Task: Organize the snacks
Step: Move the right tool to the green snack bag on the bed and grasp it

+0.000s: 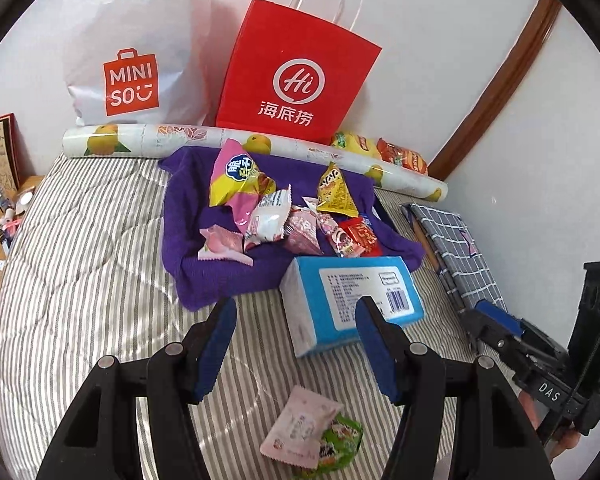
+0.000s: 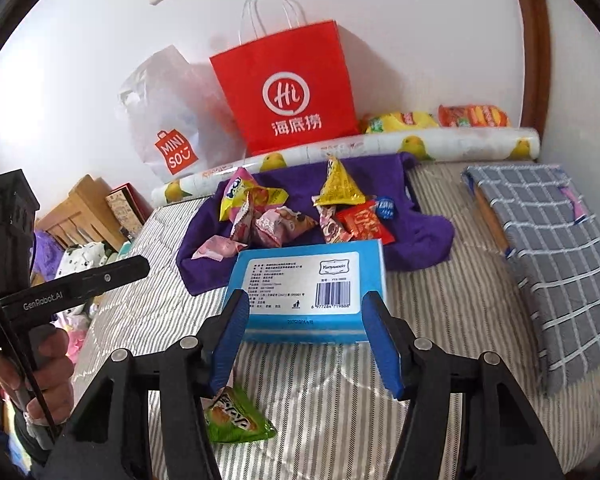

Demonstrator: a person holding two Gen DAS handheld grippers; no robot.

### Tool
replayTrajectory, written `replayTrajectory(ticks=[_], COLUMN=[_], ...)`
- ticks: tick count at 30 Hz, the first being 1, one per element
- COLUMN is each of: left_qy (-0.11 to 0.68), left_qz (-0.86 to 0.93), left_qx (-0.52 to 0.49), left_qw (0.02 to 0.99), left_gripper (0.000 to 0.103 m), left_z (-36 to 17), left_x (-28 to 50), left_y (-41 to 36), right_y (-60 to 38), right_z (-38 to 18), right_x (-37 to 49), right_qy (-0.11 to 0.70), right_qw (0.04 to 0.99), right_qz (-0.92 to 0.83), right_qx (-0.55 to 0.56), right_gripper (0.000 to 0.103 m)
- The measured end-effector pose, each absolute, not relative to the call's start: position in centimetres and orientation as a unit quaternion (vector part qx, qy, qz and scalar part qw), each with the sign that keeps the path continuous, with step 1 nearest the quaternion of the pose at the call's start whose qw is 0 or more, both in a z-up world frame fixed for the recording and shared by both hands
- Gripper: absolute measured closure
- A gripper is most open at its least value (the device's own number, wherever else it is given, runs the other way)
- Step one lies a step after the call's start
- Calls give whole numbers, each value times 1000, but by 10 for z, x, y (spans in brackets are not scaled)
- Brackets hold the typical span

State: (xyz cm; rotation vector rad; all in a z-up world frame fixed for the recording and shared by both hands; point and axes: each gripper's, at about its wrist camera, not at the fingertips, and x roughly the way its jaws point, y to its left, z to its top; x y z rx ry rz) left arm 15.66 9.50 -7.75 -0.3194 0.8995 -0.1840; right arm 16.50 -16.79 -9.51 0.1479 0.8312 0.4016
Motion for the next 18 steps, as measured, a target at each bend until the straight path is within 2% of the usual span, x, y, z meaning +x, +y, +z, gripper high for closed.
replayTrajectory(ticks=[7,11,18], left_qy=[424,425,429], left_qz=[-98,-98,-79], left_qx=[-147,-148,-133], left_qw=[888,888,890], left_gripper=[43,43,43], left_z=[-78,-81,-85], left_x=[137,126,111], left_y=[93,98,108], right_y=[-166,-167,-151], right_z=[-83,-88,-116], right_x=[144,133,111], right_qy=[373,390,426], right_qw=[910,896,877], right_qz=[176,191,195], right_qx=[55,94,101], right_gripper=[40,40,40])
